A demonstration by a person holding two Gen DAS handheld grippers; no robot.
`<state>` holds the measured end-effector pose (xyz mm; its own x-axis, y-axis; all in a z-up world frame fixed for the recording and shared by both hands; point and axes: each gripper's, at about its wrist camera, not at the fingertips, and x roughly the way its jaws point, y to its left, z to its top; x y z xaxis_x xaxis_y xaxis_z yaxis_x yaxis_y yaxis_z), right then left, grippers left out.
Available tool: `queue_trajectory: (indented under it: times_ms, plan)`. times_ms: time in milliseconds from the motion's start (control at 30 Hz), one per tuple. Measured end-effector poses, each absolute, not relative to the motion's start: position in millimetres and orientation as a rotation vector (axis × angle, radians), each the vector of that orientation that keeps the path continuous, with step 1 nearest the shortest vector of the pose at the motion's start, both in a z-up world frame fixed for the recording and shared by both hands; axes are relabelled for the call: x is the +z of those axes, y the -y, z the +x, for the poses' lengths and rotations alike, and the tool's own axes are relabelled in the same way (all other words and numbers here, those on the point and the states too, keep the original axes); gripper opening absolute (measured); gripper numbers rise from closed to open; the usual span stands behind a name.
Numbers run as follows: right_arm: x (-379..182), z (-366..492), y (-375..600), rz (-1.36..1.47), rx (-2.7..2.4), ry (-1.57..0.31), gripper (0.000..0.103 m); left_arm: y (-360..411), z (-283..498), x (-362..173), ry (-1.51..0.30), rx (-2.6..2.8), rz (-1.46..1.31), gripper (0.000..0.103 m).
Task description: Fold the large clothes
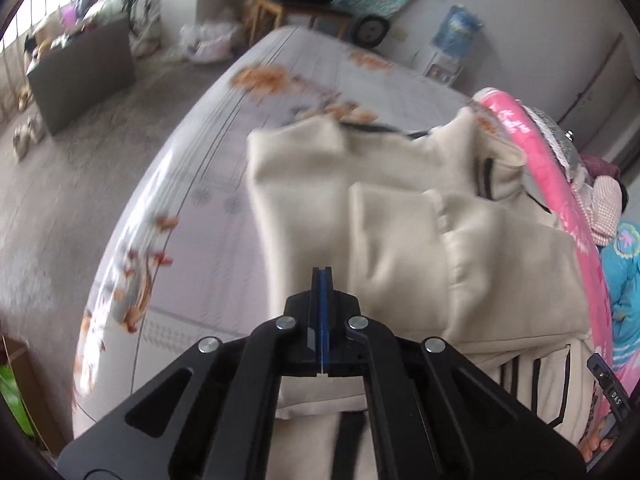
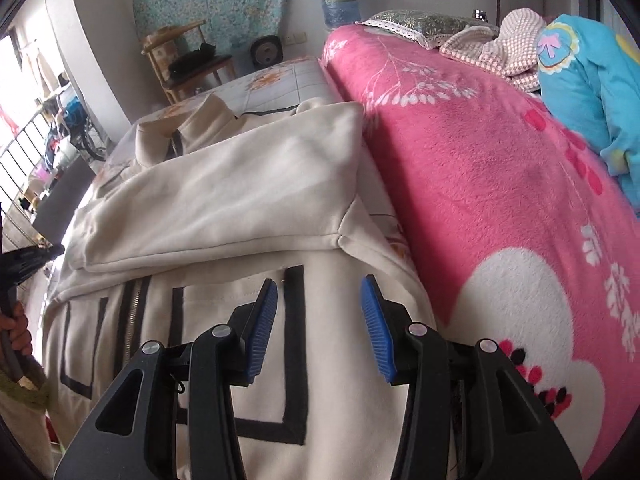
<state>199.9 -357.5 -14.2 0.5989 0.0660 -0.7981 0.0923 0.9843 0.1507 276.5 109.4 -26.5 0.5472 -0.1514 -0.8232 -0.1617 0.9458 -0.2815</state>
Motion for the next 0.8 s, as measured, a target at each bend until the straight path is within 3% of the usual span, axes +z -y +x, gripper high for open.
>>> queue_trajectory:
  times_ms: [167, 233, 267, 300, 633, 667, 733, 800]
  plan:
    - [-9, 206, 357, 0.121, -0.047, -0.918, 0.043, -126, 270, -31, -0.968, -0.1, -0.505, 0.001]
    - [-8, 207, 356, 0.125, -0.043, -0.917, 0.043, -128, 276, -30, -0.975, -0.144, -0.554, 0.018]
    - [-8, 208, 356, 0.123, -0.04, -0.917, 0.043, -126, 280, -30, -0.983, -0.153, -0.577, 0.032]
    - [-9, 209, 355, 0.123, -0.037, -0.919, 0.043, -125, 286, -31, -0.995, -0.163, -0.598, 0.037]
    - [-15, 208, 355, 0.156, -0.031, -0.934, 0.046, -87, 332, -43, -1.099, -0.145, -0.506, 0.036]
    - [-15, 207, 356, 0.157, -0.033, -0.934, 0.046, -79, 333, -42, -1.098, -0.122, -0.453, 0.033]
    - [-17, 206, 358, 0.161, -0.038, -0.933, 0.046, -65, 334, -43, -1.093, -0.098, -0.361, 0.011]
    - [-17, 205, 362, 0.168, -0.043, -0.932, 0.046, -59, 328, -38, -1.061, -0.092, -0.328, 0.006]
